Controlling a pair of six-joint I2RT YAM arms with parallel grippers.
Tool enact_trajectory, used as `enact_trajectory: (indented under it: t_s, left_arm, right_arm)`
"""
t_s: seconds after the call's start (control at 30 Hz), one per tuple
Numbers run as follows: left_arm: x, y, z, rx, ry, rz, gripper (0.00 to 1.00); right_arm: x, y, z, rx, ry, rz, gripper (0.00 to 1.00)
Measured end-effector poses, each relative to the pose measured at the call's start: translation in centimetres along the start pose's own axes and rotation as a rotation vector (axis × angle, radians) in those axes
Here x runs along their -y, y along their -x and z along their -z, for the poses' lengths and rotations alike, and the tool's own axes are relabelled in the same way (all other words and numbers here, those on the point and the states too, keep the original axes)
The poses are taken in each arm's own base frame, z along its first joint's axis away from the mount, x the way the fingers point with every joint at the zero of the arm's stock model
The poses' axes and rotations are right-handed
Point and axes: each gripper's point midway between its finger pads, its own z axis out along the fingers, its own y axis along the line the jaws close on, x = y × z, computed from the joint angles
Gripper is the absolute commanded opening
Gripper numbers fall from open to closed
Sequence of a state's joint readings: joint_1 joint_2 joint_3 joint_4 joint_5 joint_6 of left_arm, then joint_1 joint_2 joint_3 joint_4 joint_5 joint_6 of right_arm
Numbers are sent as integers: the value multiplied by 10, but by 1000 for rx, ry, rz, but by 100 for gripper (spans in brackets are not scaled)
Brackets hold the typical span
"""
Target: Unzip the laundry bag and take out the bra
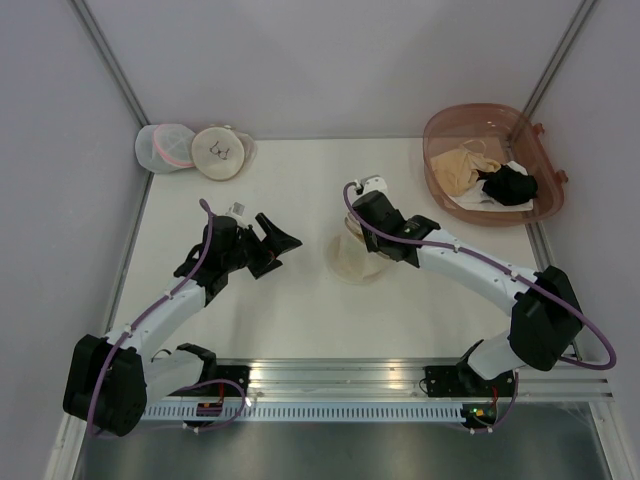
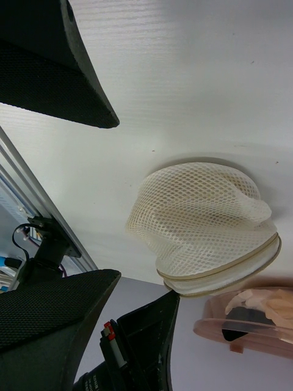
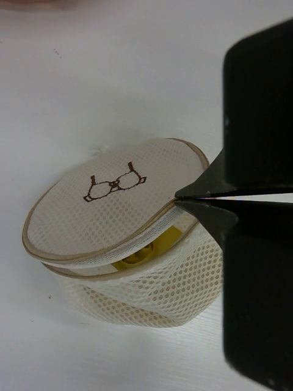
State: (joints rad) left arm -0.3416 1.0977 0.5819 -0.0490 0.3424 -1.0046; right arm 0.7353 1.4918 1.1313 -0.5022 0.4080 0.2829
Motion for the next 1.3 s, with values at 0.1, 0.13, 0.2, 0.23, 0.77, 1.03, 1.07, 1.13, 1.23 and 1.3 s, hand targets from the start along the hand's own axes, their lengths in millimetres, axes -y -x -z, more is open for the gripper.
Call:
enact_trajectory:
  t_s: [0.1, 0.13, 0.2, 0.23, 0.77, 1.03, 1.07, 1.13, 1.23, 1.3]
  left_arm:
    - [0, 0, 0, -1, 0, 0, 99]
    - [0, 0, 0, -1, 1, 0, 99]
    - [-1, 0, -1, -3, 2, 1, 99]
    - [-1, -1, -1, -6, 2, 2, 99]
    - [29, -19, -23, -171, -103, -44, 99]
    - [79, -5, -41, -185, -182, -127, 100]
    - [85, -6, -47, -197, -184, -142, 99]
    - [94, -11, -60, -229, -180, -171, 100]
    - [97, -24, -78, -285, -159, -194, 100]
    - [90, -35, -90, -325, -127, -192, 100]
  right_arm:
    - [7, 4, 1, 12, -38, -13, 0]
    - [11, 5, 1, 15, -58, -27, 1]
    - [24, 9, -1, 23, -111, -67, 1]
    - [37, 10, -3, 26, -150, -102, 1]
    - [136, -2, -36, 9, -548, -301, 51]
    - [112, 17, 14, 168, -289, -374, 38]
    - [110, 24, 20, 196, -260, -386, 38]
    - [106, 31, 27, 220, -218, -395, 38]
    - [98, 34, 28, 227, -169, -398, 38]
    - [94, 29, 25, 210, -149, -392, 37]
